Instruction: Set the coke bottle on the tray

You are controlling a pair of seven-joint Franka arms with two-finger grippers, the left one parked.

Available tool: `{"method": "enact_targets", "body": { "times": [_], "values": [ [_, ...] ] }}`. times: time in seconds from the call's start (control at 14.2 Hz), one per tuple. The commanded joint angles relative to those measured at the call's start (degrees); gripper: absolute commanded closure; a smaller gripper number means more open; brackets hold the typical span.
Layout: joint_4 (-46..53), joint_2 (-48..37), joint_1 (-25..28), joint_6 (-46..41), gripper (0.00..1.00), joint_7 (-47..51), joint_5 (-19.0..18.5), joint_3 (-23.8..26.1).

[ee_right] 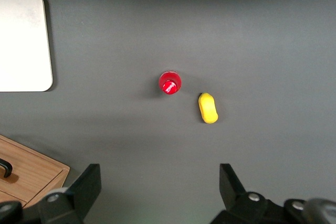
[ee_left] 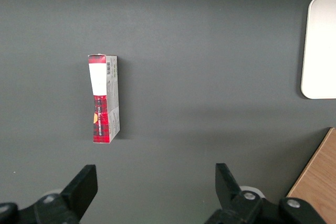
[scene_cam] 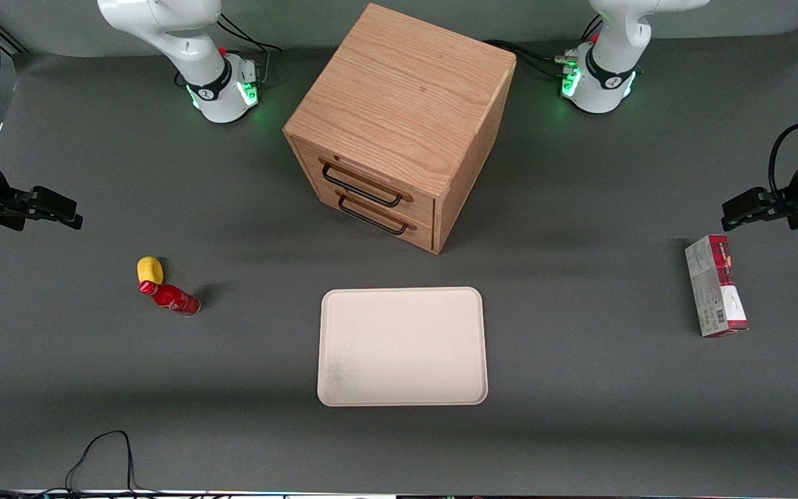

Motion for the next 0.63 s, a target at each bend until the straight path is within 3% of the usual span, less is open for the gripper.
{"method": "enact_targets", "body": {
  "times": [0.0, 0.56],
  "values": [
    [0.10, -0.69, 0.61, -0.89, 0.00, -0.61, -0.43, -0.61],
    [0.28, 0.36, -1.66, 0.34, 0.00, -4.20, -0.52, -1.22]
  ]
}}
